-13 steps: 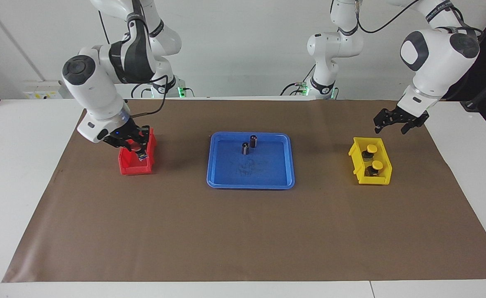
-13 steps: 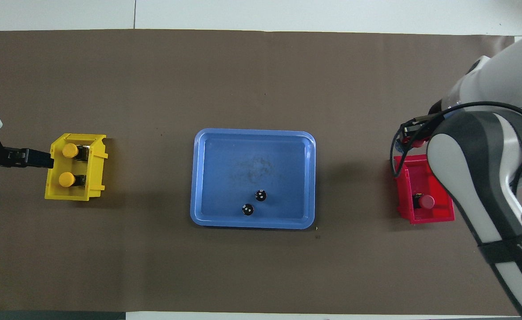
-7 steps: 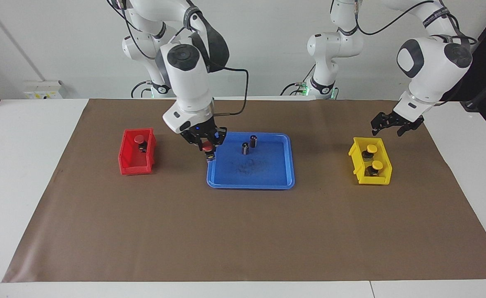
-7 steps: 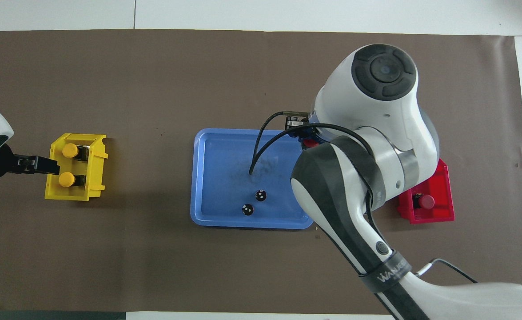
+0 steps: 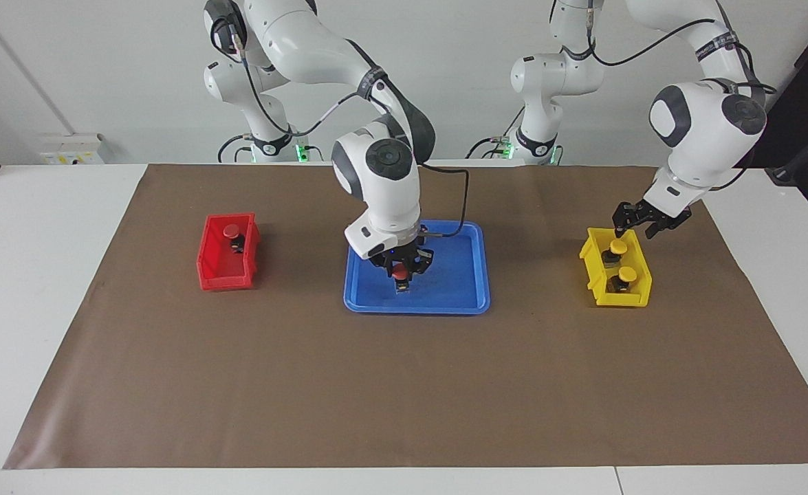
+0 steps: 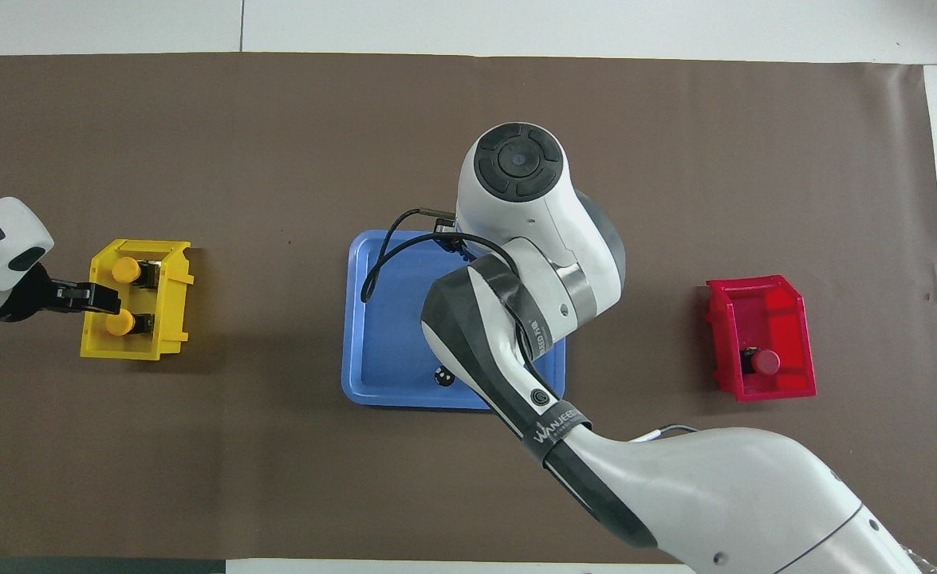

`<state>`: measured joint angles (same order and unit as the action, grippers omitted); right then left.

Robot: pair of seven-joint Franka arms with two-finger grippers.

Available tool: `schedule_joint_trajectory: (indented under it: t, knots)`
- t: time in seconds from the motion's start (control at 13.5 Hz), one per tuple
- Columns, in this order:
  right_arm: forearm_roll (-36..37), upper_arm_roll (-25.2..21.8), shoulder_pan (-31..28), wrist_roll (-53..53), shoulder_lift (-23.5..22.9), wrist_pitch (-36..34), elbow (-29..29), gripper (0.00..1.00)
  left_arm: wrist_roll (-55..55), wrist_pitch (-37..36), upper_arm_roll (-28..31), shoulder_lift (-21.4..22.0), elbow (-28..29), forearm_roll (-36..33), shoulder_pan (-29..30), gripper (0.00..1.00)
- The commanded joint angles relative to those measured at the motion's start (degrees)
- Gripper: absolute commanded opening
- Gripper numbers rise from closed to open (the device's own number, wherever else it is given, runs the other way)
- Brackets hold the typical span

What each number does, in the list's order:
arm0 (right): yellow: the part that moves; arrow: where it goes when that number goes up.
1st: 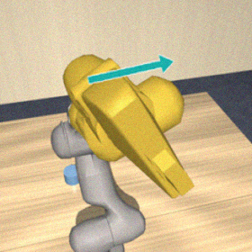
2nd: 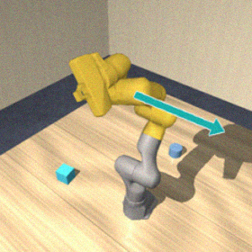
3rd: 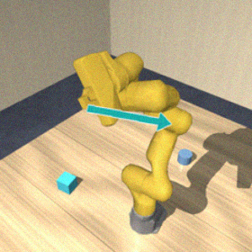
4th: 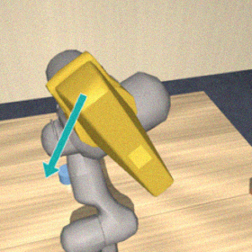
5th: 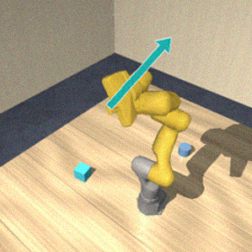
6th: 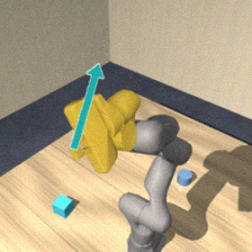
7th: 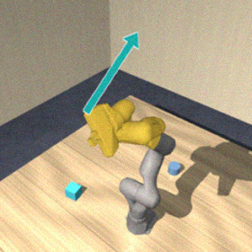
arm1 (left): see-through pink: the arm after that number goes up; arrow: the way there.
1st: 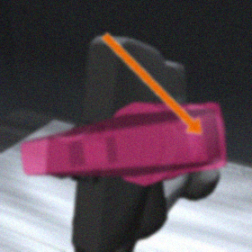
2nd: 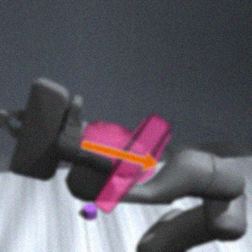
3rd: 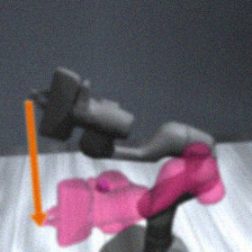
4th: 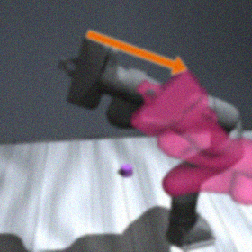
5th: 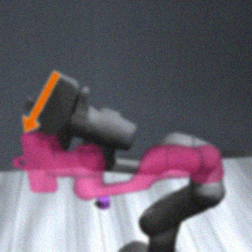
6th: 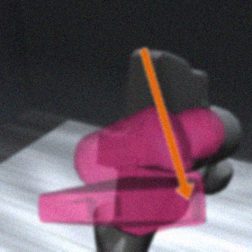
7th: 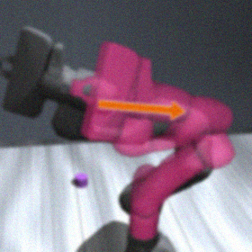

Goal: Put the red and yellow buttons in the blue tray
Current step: 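Place the red button in the tray while the left gripper grasps yellow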

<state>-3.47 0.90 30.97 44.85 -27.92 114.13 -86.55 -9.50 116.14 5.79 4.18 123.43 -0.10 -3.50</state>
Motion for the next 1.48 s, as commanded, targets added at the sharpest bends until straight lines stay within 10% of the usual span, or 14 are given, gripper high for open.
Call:
schedule_joint_trajectory:
  t: [0.0, 0.45, 0.74, 1.04, 1.41]
  knots:
    - [-0.4, -0.2, 1.01, 0.59, 0.41, 1.44, -1.77, 0.19, -0.52, 3.47, -0.26, -0.66, 1.81, -1.3, 0.43, 0.71]
    - [-0.4, -0.2, 1.37, 0.59, 1.55, 4.77, -6.16, 0.25, -0.52, 6.03, -0.26, -1.89, 3.57, -1.3, 1.66, 0.7]
    - [-0.31, -0.29, 1.37, 0.59, 1.9, 5.23, -6.45, 0.69, -0.35, 8.3, -0.34, -1.81, 5.59, -1.22, 1.66, 0.68]
    - [-0.05, -0.81, -0.29, -0.46, 2.51, -1.34, 1.37, 0.8, -0.44, 8.84, -0.34, -1.28, 7.09, -1.3, 1.66, 0.68]
    - [0.3, -0.81, -13.45, -26.41, 18.74, -10.95, -10.26, 0.8, 0.18, 8.67, -0.34, -1.28, 7.09, -1.3, 1.22, 0.68]
